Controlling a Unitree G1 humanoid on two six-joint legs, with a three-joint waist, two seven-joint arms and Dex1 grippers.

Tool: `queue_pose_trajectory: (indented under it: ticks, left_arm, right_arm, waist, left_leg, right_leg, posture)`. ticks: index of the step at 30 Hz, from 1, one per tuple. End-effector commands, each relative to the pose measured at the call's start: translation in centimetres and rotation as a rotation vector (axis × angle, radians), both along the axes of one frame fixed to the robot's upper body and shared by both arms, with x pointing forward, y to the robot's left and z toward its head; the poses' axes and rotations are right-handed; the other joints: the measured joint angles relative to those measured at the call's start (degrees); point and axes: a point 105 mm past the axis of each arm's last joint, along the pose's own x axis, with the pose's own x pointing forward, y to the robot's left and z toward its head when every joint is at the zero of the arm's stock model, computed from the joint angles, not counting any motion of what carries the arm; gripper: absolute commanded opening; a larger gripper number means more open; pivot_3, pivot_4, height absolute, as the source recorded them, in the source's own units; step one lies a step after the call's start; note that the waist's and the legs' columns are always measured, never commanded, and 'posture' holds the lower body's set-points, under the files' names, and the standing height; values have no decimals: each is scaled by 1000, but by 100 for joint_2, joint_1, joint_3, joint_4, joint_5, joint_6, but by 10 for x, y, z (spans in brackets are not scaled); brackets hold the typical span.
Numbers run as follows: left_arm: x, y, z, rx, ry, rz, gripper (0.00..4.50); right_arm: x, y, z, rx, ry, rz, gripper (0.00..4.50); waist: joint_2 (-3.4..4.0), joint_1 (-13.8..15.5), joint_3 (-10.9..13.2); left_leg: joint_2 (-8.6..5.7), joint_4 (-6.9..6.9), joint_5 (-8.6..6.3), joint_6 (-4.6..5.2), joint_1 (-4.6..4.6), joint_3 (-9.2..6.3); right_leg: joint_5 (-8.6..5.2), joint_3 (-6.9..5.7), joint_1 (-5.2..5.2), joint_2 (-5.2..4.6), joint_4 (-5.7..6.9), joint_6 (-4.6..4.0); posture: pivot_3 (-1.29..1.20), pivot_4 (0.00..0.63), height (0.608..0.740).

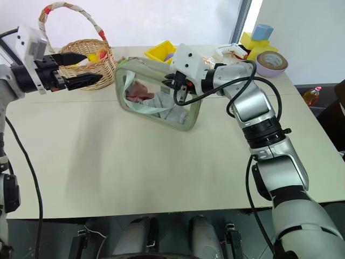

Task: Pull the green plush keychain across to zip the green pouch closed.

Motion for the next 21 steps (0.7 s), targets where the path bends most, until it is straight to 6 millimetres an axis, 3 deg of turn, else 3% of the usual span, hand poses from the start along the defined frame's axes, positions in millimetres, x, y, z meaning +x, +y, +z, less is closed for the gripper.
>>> queue_pose_trajectory:
  ticks: [1, 6, 11, 15, 21]
  left_arm:
    - [-7, 3, 17, 1, -67, 0, 4500]
    - [-11, 2, 17, 2, -63, -8, 4500]
    - [-13, 3, 16, 6, -51, -11, 4500]
    - [-12, 3, 13, 6, -47, -7, 4500]
    - [-10, -1, 12, 1, -46, -14, 4500]
  right_arm:
    - [-21, 6, 2, -21, -61, 113, 221]
    - [-36, 18, -18, -63, -63, 204, 221]
    - [-46, 22, -24, -101, -104, 284, 221]
    - [-47, 22, -24, -112, -139, 311, 221]
    - [-37, 17, -8, -75, -178, 308, 221]
  waist:
    - [0, 15, 0]
    - [0, 16, 0]
    - [0, 0, 0]
    - [0, 1, 0]
    - [0, 6, 0]
  left_leg:
    - [0, 0, 0, 0, 0, -1]
    - [1, 3, 0, 0, 0, -1]
    - [1, 3, 0, -1, 1, -2]
    - [1, 3, 0, -1, 2, -2]
    - [1, 3, 1, -1, 2, -1]
  right_leg:
    - [0, 0, 0, 0, 0, 0]
    - [0, 1, 2, -3, 1, 0]
    - [0, 0, 2, 0, 1, 0]
    - [0, 0, 2, 0, 1, 0]
    - [0, 0, 2, -1, 1, 0]
  posture:
    - [0, 150, 739]
    - [0, 150, 739]
    - [0, 150, 739]
    - [0, 150, 739]
    - [0, 150, 739]
